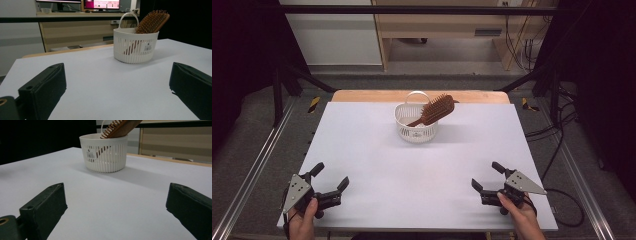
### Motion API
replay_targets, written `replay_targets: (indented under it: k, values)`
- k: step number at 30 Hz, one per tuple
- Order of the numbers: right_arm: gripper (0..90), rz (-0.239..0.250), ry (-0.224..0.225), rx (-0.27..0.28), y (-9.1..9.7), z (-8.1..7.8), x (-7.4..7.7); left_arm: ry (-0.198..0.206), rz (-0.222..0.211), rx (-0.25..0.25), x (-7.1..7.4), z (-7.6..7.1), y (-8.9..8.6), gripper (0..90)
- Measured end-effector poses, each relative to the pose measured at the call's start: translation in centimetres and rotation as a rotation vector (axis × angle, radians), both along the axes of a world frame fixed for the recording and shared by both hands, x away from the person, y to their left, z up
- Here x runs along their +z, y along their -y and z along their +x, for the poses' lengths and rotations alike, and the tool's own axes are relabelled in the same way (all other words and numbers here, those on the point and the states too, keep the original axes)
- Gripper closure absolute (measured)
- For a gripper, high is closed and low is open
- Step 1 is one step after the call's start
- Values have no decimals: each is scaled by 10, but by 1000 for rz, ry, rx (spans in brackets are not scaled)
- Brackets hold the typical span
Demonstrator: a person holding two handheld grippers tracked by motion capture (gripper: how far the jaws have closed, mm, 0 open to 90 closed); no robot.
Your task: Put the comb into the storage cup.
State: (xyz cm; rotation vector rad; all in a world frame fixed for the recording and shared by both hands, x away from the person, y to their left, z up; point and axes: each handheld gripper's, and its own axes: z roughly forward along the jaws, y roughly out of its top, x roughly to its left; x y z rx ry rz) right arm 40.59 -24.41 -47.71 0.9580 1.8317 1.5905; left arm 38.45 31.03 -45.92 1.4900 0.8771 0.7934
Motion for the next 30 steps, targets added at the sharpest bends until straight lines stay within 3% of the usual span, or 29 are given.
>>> replay_targets:
  k: [24,27,30]
  values:
    - [29,-12,38,21,-13,6,2,0,-2,-12,1,-2,3,8]
    - [29,-17,49,24,-17,8,3,-25,-7,-28,0,-3,5,9]
    - [30,-18,63,22,-21,11,3,-26,-1,-26,-1,-4,7,9]
